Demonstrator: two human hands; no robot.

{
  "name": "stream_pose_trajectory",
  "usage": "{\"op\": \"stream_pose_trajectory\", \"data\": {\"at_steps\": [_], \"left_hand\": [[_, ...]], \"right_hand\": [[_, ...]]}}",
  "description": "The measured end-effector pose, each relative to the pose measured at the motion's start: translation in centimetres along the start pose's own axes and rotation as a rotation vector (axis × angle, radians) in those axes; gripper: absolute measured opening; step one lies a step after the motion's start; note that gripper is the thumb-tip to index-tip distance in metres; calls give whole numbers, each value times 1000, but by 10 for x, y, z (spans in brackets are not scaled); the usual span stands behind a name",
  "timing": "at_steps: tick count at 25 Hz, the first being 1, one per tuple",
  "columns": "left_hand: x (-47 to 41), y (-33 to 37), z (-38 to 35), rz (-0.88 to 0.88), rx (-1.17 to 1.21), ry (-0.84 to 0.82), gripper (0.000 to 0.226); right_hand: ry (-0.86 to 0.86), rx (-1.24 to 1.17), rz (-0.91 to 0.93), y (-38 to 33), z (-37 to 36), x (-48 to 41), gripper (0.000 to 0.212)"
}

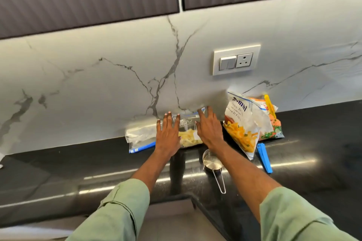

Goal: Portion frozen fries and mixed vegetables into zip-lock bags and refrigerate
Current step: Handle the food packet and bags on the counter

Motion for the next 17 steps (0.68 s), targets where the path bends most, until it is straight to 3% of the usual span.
{"op": "stream_pose_trajectory", "data": {"at_steps": [2, 5, 17], "left_hand": [[2, -5, -7, 21, -37, -7, 103], [-2, -11, -18, 38, -51, -62, 110], [-5, -31, -25, 45, -84, 7, 100]], "right_hand": [[25, 119, 48, -2, 0, 0, 72], [40, 203, 153, -9, -5, 2, 84], [-206, 228, 175, -3, -44, -5, 93]]}}
Point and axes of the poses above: each hand's wrist, its own x-axis away from the middle knuckle, its own z-axis out of the back of the hand, y = z × x, the point moved 7 cm from there along -x, towards the middle knuckle, and after that the axes turned 3 degrees about -y, right-handed, at the moved point
